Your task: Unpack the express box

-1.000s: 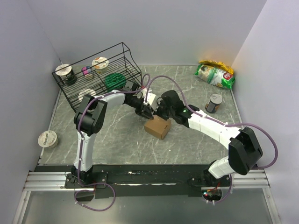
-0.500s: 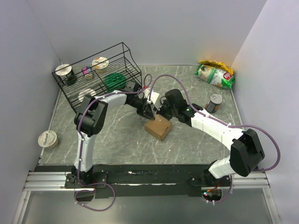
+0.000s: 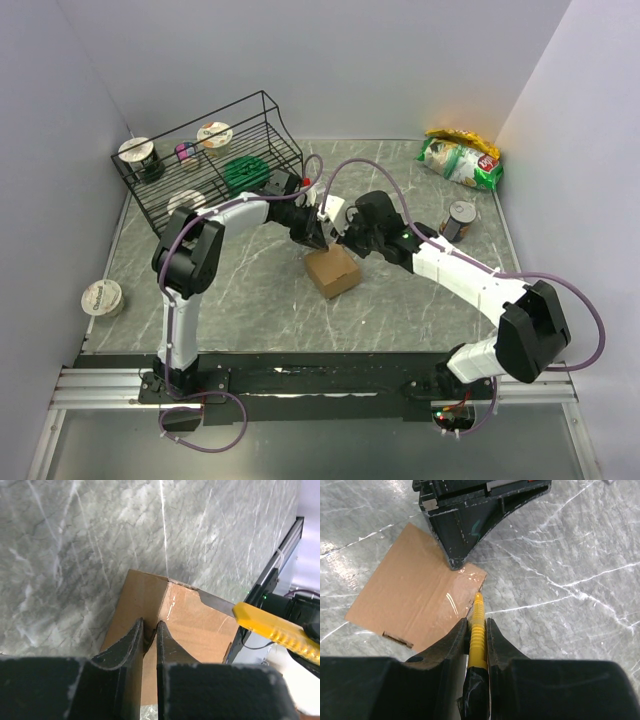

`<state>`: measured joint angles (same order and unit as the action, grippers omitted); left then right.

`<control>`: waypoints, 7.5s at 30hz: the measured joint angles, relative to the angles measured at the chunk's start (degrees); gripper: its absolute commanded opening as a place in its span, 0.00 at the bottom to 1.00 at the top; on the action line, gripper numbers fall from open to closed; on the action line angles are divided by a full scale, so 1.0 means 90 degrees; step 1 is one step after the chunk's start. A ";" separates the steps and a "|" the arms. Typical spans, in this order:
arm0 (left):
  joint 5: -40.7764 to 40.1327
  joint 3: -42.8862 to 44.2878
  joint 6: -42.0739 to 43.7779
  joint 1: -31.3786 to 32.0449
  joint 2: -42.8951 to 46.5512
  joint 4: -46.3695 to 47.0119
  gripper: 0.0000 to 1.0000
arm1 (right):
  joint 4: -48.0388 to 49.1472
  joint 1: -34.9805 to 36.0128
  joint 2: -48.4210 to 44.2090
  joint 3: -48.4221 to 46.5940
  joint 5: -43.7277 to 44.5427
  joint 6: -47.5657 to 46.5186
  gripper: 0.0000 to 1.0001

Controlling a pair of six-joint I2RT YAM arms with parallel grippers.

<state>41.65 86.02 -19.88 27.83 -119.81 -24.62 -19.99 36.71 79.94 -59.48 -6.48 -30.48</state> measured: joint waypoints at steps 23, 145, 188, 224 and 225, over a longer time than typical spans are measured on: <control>-0.0466 -0.0568 0.0347 -0.0158 0.0724 0.0129 0.01 | -0.0027 0.0087 0.0627 -0.0568 0.0034 0.0102 0.00; 0.0712 -0.0109 -0.0056 -0.0398 -0.0338 0.0374 0.41 | 0.0503 -0.0204 0.0576 -0.0216 -0.0452 -0.0903 0.00; 0.0610 -0.0158 0.0027 -0.0255 -0.0216 0.0452 0.41 | -0.1260 -0.0457 -0.0787 0.0192 -0.0146 -0.0236 0.00; -0.1761 0.1559 0.2905 0.0216 -0.0073 -0.3121 0.97 | -0.1100 -0.2208 -0.1834 0.0170 -0.0245 0.2341 0.00; -0.1664 0.1630 0.2888 0.0199 -0.0194 -0.3113 0.94 | -0.1098 -0.2208 -0.1836 0.0170 -0.0236 0.2276 0.00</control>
<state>26.68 100.68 6.11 29.63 -121.56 -52.64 -29.87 16.84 63.42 -57.95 -8.60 -10.00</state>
